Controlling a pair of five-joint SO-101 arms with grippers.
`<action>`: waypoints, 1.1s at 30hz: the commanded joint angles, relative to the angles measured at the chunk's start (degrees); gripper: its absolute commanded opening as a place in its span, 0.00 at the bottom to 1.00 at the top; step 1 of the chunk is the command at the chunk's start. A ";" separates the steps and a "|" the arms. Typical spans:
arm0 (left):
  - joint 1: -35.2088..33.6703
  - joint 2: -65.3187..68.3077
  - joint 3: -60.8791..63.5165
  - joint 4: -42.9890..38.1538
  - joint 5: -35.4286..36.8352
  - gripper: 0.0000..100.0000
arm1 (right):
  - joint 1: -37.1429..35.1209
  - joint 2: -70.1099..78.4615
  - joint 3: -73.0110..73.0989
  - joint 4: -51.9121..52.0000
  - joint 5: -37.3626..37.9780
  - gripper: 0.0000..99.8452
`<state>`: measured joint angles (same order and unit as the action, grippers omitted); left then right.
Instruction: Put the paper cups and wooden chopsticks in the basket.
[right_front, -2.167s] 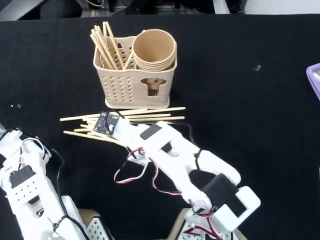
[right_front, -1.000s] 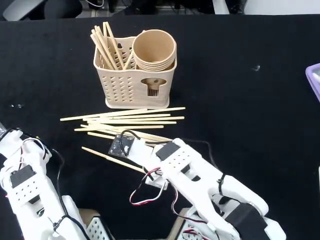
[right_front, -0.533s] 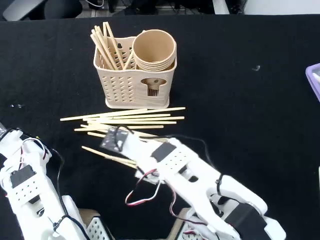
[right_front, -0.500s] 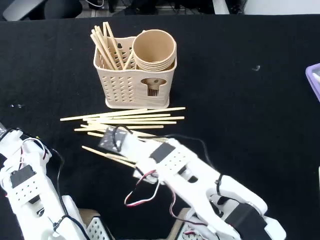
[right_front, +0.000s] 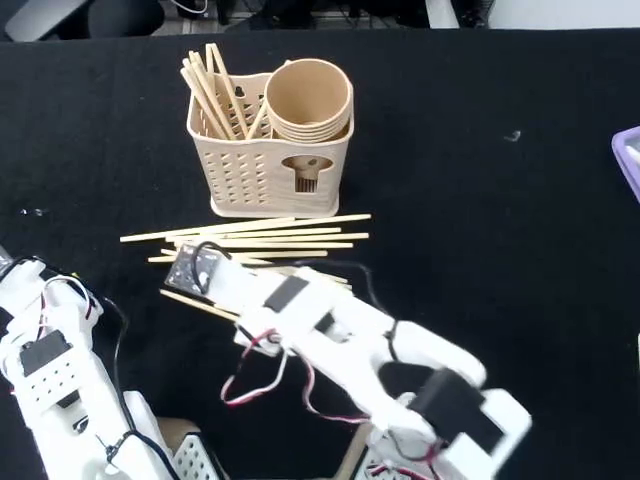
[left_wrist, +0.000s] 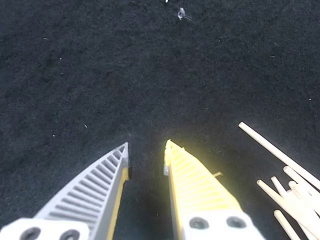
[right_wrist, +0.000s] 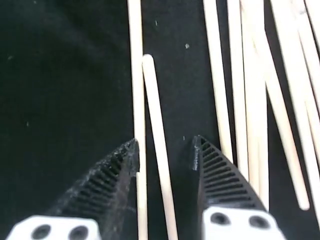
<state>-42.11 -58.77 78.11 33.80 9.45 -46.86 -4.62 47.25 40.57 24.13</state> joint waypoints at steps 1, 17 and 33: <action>-0.22 -0.09 -1.80 -1.05 0.35 0.13 | -0.53 3.03 -4.44 -0.70 -0.44 0.18; -0.22 -0.09 -1.89 -1.05 0.35 0.13 | -0.35 9.63 -10.95 12.84 1.05 0.18; -0.57 -0.18 -1.89 -1.05 0.53 0.13 | 2.55 -3.38 -11.03 18.81 1.05 0.01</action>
<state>-42.11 -58.77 78.11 33.80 9.45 -46.33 1.10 37.41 56.31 25.10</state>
